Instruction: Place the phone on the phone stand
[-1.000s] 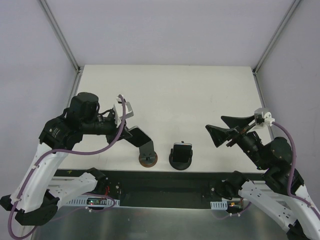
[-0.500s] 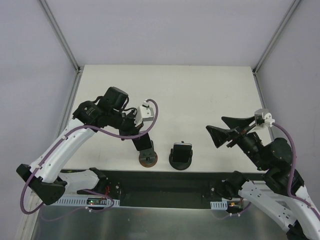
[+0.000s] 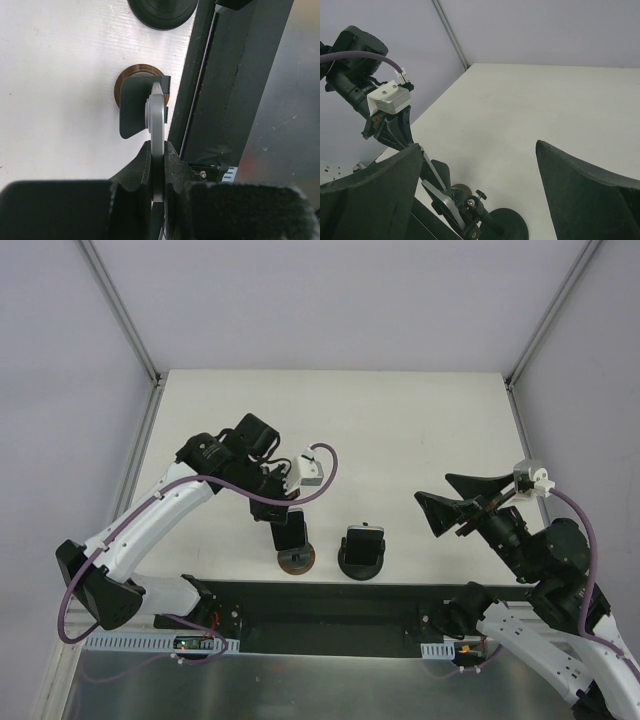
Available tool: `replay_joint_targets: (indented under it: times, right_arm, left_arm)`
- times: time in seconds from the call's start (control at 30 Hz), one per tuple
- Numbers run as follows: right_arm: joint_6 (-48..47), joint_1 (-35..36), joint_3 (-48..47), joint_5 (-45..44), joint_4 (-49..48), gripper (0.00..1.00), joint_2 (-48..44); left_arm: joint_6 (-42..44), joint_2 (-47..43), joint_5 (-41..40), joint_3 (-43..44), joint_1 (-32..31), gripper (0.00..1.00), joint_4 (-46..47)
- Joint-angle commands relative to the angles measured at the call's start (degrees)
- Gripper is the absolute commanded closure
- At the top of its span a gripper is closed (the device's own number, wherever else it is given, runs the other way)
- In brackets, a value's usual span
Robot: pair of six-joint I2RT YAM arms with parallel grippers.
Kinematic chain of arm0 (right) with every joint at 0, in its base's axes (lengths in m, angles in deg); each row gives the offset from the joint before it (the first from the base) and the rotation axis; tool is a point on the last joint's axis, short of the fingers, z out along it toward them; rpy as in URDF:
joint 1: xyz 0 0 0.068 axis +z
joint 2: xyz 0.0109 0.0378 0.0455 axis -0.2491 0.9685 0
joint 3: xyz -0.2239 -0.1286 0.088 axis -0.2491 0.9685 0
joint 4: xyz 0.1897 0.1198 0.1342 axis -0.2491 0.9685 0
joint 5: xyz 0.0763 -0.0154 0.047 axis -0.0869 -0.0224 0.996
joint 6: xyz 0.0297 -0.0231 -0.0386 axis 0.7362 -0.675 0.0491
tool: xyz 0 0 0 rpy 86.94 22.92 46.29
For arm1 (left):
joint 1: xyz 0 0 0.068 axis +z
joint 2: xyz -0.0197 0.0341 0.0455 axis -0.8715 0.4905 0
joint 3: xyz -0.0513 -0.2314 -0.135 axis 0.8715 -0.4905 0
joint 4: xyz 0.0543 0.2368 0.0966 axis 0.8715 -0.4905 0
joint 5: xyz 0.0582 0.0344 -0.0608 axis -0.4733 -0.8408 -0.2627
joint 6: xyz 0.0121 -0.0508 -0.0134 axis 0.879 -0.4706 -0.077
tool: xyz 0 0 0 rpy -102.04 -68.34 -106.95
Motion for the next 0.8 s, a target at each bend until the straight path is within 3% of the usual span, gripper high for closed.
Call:
replay_joint_targets:
  times: [0.0,0.77]
  right_arm:
    - [-0.2,-0.2,0.1,-0.4,-1.2,0.03,0.2]
    - [0.6,-0.2,1.0,-0.7,-0.8,0.03,-1.1]
  left_arm:
    - [0.4,-0.4,4.1,-0.8,-0.6,1.00,0.9]
    - [-3.7,3.6,5.3,-3.8,-0.8,1.00,5.8]
